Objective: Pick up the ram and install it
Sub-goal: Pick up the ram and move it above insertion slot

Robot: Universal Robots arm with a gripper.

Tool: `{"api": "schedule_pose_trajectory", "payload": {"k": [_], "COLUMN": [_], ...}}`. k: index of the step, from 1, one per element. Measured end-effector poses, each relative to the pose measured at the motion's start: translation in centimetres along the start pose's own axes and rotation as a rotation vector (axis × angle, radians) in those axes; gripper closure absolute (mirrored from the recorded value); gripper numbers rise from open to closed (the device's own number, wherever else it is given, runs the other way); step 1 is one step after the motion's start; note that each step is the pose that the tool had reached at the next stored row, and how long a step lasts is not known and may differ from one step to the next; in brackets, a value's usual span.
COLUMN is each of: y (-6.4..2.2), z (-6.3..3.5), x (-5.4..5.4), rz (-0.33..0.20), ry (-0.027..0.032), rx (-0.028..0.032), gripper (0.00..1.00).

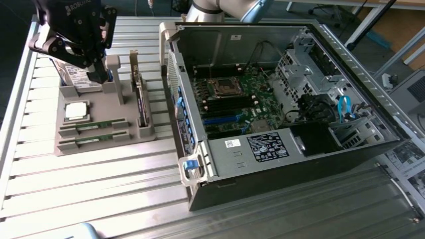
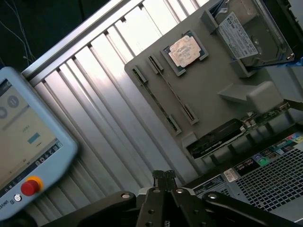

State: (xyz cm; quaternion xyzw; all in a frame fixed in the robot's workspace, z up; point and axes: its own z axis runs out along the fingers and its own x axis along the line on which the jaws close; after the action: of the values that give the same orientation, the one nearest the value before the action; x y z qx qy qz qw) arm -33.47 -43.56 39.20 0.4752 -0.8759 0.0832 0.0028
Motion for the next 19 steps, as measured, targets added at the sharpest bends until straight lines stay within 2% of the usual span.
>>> {"api": "schedule_pose_trajectory", "payload": {"k": [19], "y": [0.0], "z": [0.01], "x": [0.0], "rz": [-0.117], "ry": [0.0117], "rx": [0.0283], "gripper": [0.9]}}
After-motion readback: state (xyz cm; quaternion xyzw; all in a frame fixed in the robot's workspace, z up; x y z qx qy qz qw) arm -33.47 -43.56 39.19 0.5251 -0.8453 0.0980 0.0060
